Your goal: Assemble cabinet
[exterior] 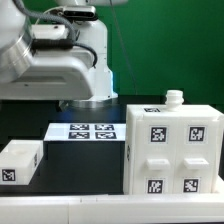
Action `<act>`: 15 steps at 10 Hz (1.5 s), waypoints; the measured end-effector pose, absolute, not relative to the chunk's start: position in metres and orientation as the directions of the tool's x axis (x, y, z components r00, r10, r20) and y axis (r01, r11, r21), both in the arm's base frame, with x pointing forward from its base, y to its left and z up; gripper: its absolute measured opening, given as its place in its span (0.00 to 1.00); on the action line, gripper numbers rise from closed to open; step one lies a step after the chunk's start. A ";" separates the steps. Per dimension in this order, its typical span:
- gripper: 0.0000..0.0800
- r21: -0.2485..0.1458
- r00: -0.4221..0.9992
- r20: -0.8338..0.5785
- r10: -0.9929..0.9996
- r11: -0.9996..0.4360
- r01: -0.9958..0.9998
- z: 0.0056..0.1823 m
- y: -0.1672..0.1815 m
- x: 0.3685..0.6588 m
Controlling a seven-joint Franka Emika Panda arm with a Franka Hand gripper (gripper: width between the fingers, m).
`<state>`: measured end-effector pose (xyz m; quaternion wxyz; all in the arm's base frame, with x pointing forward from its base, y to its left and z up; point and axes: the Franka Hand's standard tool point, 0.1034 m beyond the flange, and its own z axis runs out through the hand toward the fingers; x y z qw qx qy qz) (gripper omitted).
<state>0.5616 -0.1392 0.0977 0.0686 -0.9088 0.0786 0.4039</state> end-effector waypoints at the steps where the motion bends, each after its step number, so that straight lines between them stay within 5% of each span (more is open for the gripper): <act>1: 1.00 -0.085 0.708 -0.705 -0.049 -0.985 -0.152 0.084 -0.141 0.573; 5: 1.00 -0.103 0.734 -0.679 -0.022 -0.987 -0.125 0.078 -0.140 0.576; 6: 1.00 -0.104 0.725 -0.688 -0.022 -0.986 -0.129 0.064 -0.148 0.570; 10: 1.00 -0.029 0.620 -0.774 -0.124 -0.972 -0.231 0.037 -0.147 0.543; 14: 1.00 -0.031 0.627 -0.769 -0.125 -0.972 -0.232 0.037 -0.147 0.543; 15: 1.00 -0.003 0.595 -0.788 -0.155 -0.967 -0.256 0.030 -0.147 0.536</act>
Offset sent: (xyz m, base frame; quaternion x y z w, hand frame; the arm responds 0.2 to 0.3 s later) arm 0.0000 0.0000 0.0000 0.0000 0.0000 0.0000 1.0000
